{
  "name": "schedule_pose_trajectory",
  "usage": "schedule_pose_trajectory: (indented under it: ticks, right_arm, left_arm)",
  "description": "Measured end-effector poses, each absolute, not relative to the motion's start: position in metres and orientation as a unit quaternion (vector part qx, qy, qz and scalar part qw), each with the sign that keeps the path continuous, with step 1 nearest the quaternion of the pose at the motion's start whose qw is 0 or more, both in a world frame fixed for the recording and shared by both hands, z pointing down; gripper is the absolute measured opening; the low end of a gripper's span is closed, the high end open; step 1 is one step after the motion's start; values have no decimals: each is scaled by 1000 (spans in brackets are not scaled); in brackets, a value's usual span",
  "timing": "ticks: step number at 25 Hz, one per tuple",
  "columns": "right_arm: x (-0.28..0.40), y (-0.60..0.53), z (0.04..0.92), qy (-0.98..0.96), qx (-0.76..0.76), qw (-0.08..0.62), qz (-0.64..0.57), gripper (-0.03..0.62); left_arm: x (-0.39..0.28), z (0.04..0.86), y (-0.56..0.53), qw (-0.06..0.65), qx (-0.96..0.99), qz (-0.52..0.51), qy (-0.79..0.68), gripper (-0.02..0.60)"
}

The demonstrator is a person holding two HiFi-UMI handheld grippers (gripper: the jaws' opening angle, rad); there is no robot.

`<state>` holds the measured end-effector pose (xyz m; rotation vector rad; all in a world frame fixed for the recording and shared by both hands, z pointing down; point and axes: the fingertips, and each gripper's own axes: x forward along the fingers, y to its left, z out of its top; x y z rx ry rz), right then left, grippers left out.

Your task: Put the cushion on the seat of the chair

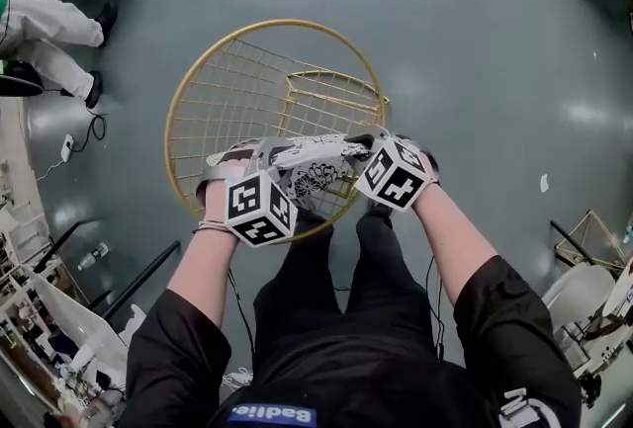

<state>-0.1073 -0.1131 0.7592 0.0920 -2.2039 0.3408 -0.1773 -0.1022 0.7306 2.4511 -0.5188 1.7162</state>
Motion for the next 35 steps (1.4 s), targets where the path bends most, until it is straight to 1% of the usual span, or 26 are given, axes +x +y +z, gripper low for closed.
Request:
schedule_pose_trajectory:
  ticks: [3,7,14,17,19,20,21,22,23,26,29,31,33,35]
  right_arm:
    - [-112,-129,785,-884,43,444,144,43]
    - [-113,-163,807,-874,41,456,163,43]
    - [-109,-193,872,-859,28,474,190,43]
    - [-111,-202,899,-857,32,482,180,44]
    - [-111,-206,909,-857,45,489,155,44]
    - [-112,-208,912,-858,55,491,141,49]
    - [-112,-210,914,-859,65,492,127,73]
    - [-112,-211,916,-859,75,493,113,126]
    - [-112,-212,918,-859,83,495,101,176]
    - [-109,-212,924,-857,102,499,75,236]
    - [-105,-218,925,-856,127,498,56,253]
    - [-101,-228,925,-856,142,494,52,258]
    - [-97,-237,921,-856,155,491,50,259]
    - [-90,-240,914,-854,161,493,46,259]
  left_arm:
    - [-181,756,-113,57,804,570,-158,29]
    - [-183,778,-146,84,803,576,-131,29]
    - [-171,840,-165,178,795,576,-61,29]
    - [-174,870,-175,181,792,581,-56,29]
    - [-178,883,-184,164,790,587,-65,31]
    - [-181,888,-189,150,789,591,-73,50]
    - [-183,892,-195,134,787,596,-81,110]
    - [-185,896,-200,117,785,601,-89,182]
    - [-186,899,-204,101,784,605,-97,209]
    - [-189,905,-215,60,778,614,-118,272]
    - [-192,905,-227,21,772,620,-139,330]
    - [-193,903,-239,2,770,619,-153,356]
    - [-194,897,-248,-8,771,615,-166,373]
    - [-194,890,-250,-18,771,613,-169,376]
